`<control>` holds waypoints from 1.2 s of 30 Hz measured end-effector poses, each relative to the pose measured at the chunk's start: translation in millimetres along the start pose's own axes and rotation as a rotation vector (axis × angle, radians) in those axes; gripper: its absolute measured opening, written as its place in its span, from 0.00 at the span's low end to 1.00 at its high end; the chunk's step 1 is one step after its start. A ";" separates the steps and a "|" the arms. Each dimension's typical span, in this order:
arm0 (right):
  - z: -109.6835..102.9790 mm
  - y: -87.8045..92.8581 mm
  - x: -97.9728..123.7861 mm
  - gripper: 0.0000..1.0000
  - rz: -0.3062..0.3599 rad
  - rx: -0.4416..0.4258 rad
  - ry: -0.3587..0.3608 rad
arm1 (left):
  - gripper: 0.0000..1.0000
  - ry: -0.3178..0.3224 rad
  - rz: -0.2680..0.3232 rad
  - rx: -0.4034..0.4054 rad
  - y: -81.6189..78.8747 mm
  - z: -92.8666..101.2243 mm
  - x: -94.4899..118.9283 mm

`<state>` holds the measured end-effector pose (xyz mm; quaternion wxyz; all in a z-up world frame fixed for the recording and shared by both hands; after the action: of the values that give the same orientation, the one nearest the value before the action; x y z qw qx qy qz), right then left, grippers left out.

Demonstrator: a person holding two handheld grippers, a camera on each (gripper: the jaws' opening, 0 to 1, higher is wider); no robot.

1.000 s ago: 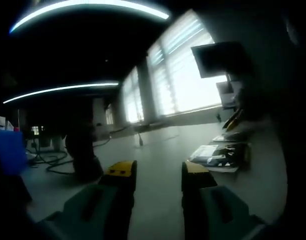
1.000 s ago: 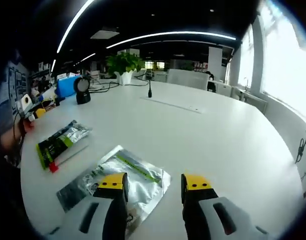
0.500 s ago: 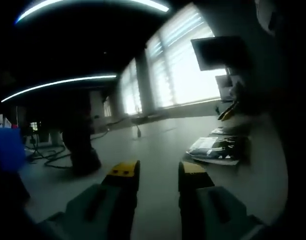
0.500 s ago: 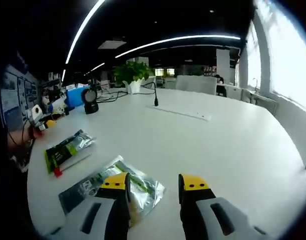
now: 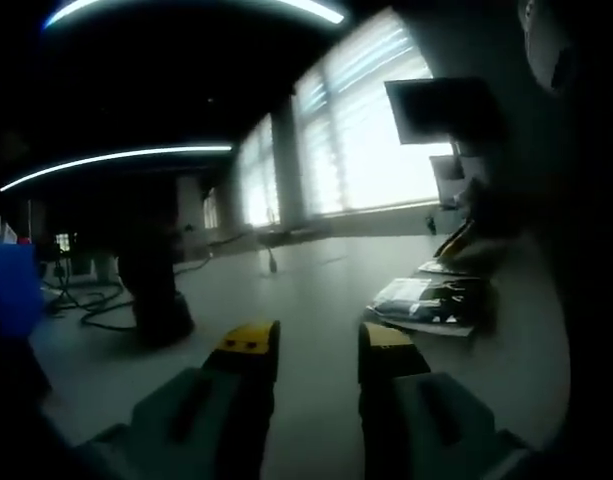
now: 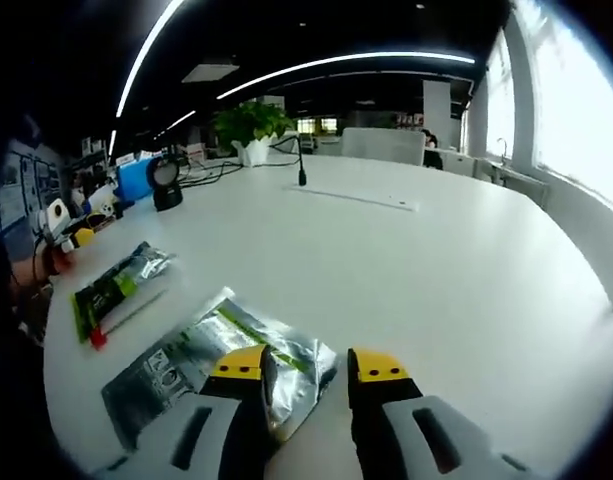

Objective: Clip sheet goods on table flip sheet goods clip sheet goods scan sheet goods put sheet goods back to table

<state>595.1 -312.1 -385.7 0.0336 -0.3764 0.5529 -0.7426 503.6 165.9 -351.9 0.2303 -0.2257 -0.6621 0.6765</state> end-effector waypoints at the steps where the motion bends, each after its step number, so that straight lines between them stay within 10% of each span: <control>1: -0.8 -0.4 -0.1 0.24 -0.007 -0.002 0.005 | 0.25 0.008 -0.001 -0.003 -0.2 -1.5 -2.1; 14: -7.0 -6.9 -2.6 0.23 -0.117 0.038 0.017 | 0.25 0.026 0.100 0.086 -7.6 -15.4 -15.6; 36: -8.3 -8.3 -4.0 0.00 -0.146 0.010 -0.041 | 0.25 -0.004 0.087 0.058 -5.0 -15.3 -15.5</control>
<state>596.1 -300.5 -381.7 -0.0074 -0.4306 0.5196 -0.7379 525.3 168.7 -347.3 0.2058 -0.2460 -0.6325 0.7051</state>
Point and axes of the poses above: the point that each gripper's makers call its tool centre point, and the gripper's own axes: x roughly backward along the fingers, z roughly to its right, y roughly out of its underside, the point moved 7 cm from there along x, roughly backward along the fingers, and after that the axes turned 9 degrees about x, right-handed, at the moved point
